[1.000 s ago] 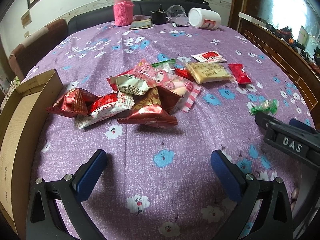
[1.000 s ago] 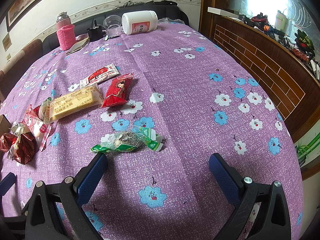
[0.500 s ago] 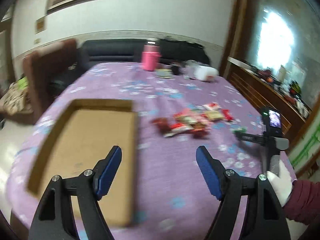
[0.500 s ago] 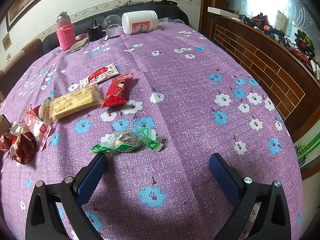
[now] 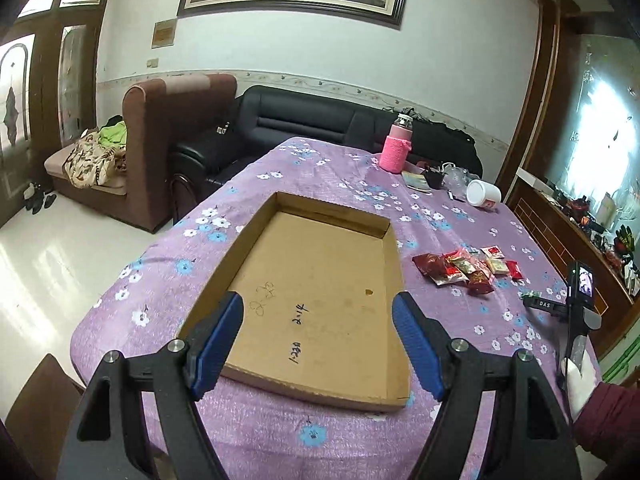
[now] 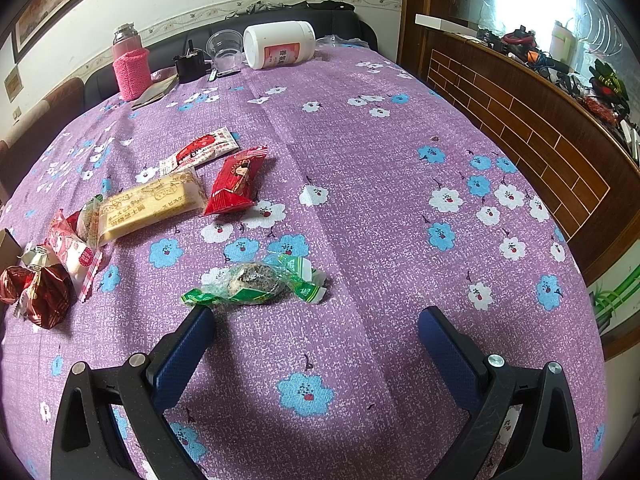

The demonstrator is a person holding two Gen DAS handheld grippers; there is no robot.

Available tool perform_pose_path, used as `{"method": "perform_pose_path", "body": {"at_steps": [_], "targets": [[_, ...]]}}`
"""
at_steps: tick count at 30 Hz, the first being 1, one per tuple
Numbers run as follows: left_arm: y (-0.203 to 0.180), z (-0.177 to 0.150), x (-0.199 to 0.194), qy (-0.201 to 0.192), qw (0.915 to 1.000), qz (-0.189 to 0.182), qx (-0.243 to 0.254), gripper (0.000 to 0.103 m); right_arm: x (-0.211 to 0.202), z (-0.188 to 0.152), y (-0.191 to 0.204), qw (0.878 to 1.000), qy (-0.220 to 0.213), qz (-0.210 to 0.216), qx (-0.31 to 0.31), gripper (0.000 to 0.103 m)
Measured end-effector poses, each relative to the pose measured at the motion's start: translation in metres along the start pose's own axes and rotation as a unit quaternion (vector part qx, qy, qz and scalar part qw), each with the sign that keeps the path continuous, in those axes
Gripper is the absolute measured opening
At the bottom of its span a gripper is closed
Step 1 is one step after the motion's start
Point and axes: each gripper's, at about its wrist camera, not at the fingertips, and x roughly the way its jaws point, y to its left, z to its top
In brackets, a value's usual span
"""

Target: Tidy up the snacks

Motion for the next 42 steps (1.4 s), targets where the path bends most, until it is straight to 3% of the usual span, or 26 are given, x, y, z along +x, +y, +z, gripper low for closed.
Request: {"method": "perform_pose_path", "body": {"at_steps": [5, 19, 30, 37, 42], "targets": [[-0.019, -0.003, -0.003, 0.002, 1.0, -0.002, 0.001, 0.077, 0.0, 0.0, 0.0, 1.0, 0.0, 0.0, 0.0, 0.102], [-0.121, -0.009, 0.024, 0.041, 0.9974, 0.015, 0.058, 0.077, 0.0, 0.0, 0.0, 1.0, 0.0, 0.0, 0.0, 0.102], [-0.149, -0.016, 0.034, 0.066, 0.9947, 0.044, 0.064, 0.082, 0.0, 0.0, 0.0, 1.0, 0.0, 0.0, 0.0, 0.102], [-0.165, -0.014, 0.062, 0.106, 0.9925, 0.017, 0.059, 0.082, 0.0, 0.0, 0.0, 1.0, 0.0, 0.0, 0.0, 0.102], [-0.182, -0.01, 0.082, 0.123, 0.99, 0.029, 0.062, 0.082, 0.0, 0.0, 0.0, 1.0, 0.0, 0.0, 0.0, 0.102]]}}
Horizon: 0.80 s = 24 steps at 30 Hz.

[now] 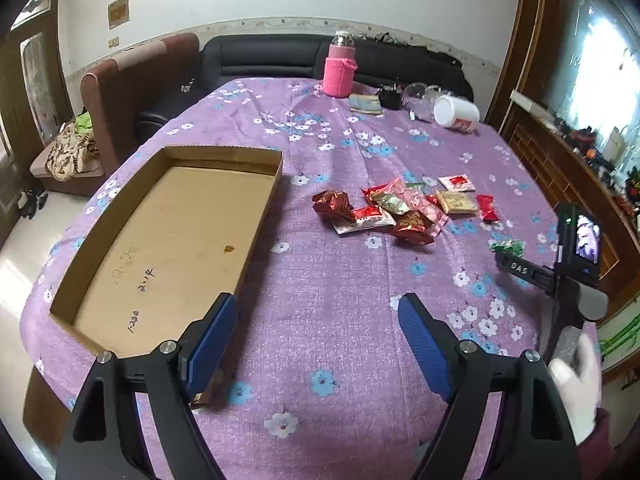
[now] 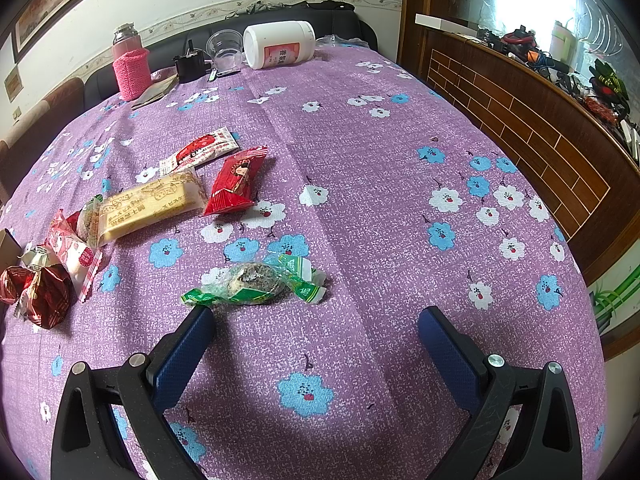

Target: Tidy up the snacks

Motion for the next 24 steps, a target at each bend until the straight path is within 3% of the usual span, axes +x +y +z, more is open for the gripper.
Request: {"method": "perform_pose_path", "body": {"at_steps": [3, 13, 24], "targets": [[-0.007, -0.001, 0.002, 0.004, 0.9997, 0.018, 0.012, 0.082, 0.0, 0.0, 0.0, 1.0, 0.0, 0.0, 0.0, 0.102], [0.026, -0.007, -0.001, -0.001, 0.9986, 0.028, -0.044, 0.082, 0.003, 0.002, 0.003, 1.0, 0.018, 0.006, 0.004, 0.102], [0.044, -0.01, -0.002, -0.001, 0.9984, 0.041, -0.038, 0.082, -0.007, -0.004, 0.002, 0.999, 0.038, -0.003, -0.009, 0.102]]}}
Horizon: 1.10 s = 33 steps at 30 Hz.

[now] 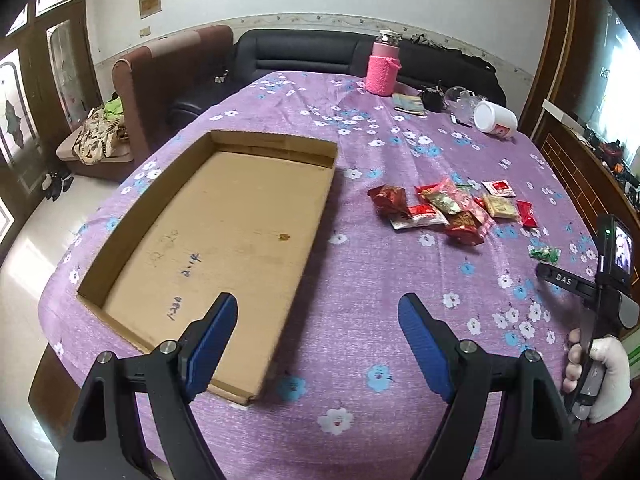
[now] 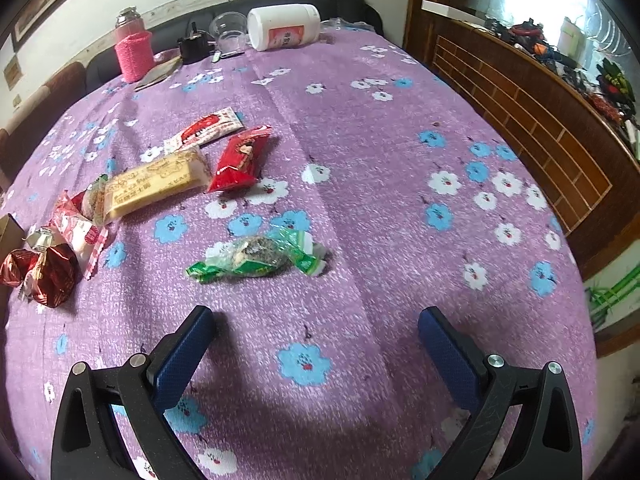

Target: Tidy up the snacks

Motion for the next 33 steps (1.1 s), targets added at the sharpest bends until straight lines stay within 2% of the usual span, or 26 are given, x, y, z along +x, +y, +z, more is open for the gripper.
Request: {"method": "perform_pose_path", "body": {"at_steps": [6, 13, 17, 22, 25, 27, 28, 29, 33], "targets": [[0.018, 0.003, -0.004, -0.015, 0.9996, 0.018, -0.015, 0.082, -0.041, 0.0, 0.015, 0.998, -0.063, -0.012, -0.019, 0.102], [0.037, 0.007, -0.008, -0.032, 0.9978, 0.05, -0.027, 0.082, -0.087, -0.002, 0.06, 0.989, -0.126, 0.048, -0.065, 0.102], [0.045, 0.007, -0.01, -0.035, 0.9972, 0.058, -0.033, 0.082, -0.094, -0.007, 0.093, 0.982, -0.133, 0.084, -0.104, 0.102], [0.051, 0.007, -0.011, -0.036, 0.9966, 0.064, -0.037, 0.082, -0.089, -0.003, 0.119, 0.976, -0.118, 0.14, -0.115, 0.102], [0.054, 0.006, -0.009, -0.034, 0.9965, 0.065, -0.041, 0.082, -0.088, 0.013, 0.13, 0.968, -0.11, 0.193, -0.115, 0.095], [0.056, 0.006, -0.008, -0.032, 0.9965, 0.063, -0.044, 0.082, -0.084, 0.029, 0.139, 0.96, -0.097, 0.235, -0.114, 0.084], [0.056, 0.005, -0.007, -0.031, 0.9966, 0.062, -0.045, 0.082, -0.084, 0.032, 0.144, 0.958, -0.095, 0.245, -0.117, 0.073], [0.057, 0.005, -0.007, -0.031, 0.9967, 0.059, -0.046, 0.082, -0.081, 0.038, 0.152, 0.954, -0.088, 0.256, -0.126, 0.069], [0.061, 0.004, -0.003, -0.025, 0.9973, 0.037, -0.058, 0.082, -0.064, 0.045, 0.191, 0.943, -0.049, 0.28, -0.174, 0.062]]}}
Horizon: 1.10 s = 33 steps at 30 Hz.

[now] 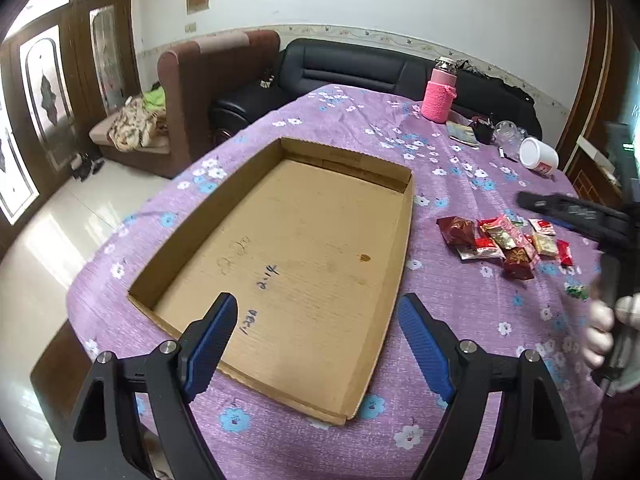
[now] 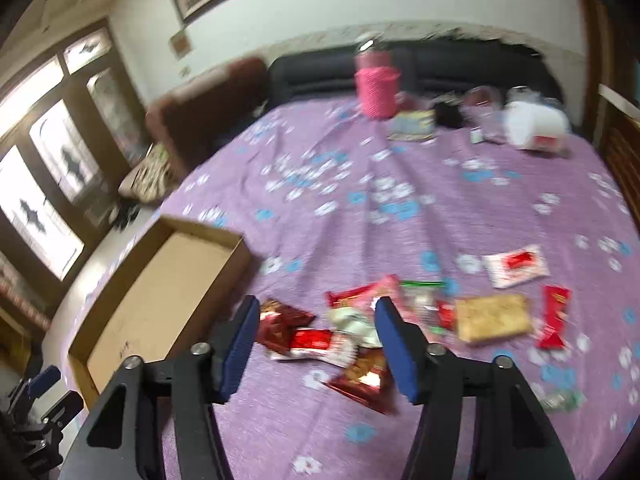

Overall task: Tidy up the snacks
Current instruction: 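Grasp a red foil snack packet with the right tool while the left tool grasps a white-red packet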

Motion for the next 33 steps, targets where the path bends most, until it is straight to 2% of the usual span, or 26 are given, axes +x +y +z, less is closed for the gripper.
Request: {"method": "perform_pose_path", "body": {"at_steps": [5, 8, 10, 11, 13, 19, 24, 26, 28, 30, 33], "targets": [[0.0, -0.001, 0.002, 0.005, 0.9996, -0.025, -0.007, 0.082, 0.052, 0.005, 0.025, 0.998, 0.045, 0.002, -0.043, 0.061], [-0.004, -0.003, 0.002, 0.005, 0.9993, -0.036, -0.004, 0.082, 0.079, 0.007, 0.03, 0.996, 0.079, 0.037, -0.031, 0.06], [-0.004, -0.004, 0.001, 0.004, 0.9991, -0.041, -0.002, 0.082, 0.09, 0.003, 0.038, 0.993, 0.098, 0.046, -0.036, 0.053], [-0.004, -0.004, 0.001, 0.003, 0.999, -0.044, -0.002, 0.082, 0.094, 0.0, 0.042, 0.992, 0.108, 0.04, -0.043, 0.045], [-0.003, -0.004, 0.002, 0.004, 0.9985, -0.054, -0.006, 0.082, 0.098, -0.004, 0.045, 0.991, 0.123, 0.039, -0.048, 0.037], [-0.011, -0.005, 0.007, 0.014, 0.9966, -0.081, -0.001, 0.08, 0.085, -0.01, 0.042, 0.993, 0.107, 0.03, -0.036, 0.034], [-0.043, -0.001, 0.011, 0.016, 0.9918, -0.119, 0.043, 0.08, 0.028, -0.017, 0.014, 0.996, 0.046, 0.069, 0.023, 0.032], [-0.068, 0.005, 0.022, 0.026, 0.9865, -0.147, 0.068, 0.08, 0.002, -0.025, -0.001, 0.995, 0.022, 0.08, 0.047, 0.032], [-0.092, 0.011, 0.032, 0.026, 0.98, -0.17, 0.1, 0.073, -0.019, -0.035, -0.018, 0.994, 0.005, 0.083, 0.066, 0.032], [-0.121, 0.019, 0.044, 0.016, 0.9707, -0.184, 0.154, 0.068, -0.033, -0.048, -0.04, 0.992, -0.003, 0.091, 0.091, 0.032], [-0.159, 0.026, 0.076, 0.034, 0.9526, -0.191, 0.235, 0.065, -0.043, -0.061, -0.064, 0.99, -0.008, 0.091, 0.111, 0.032]]}}
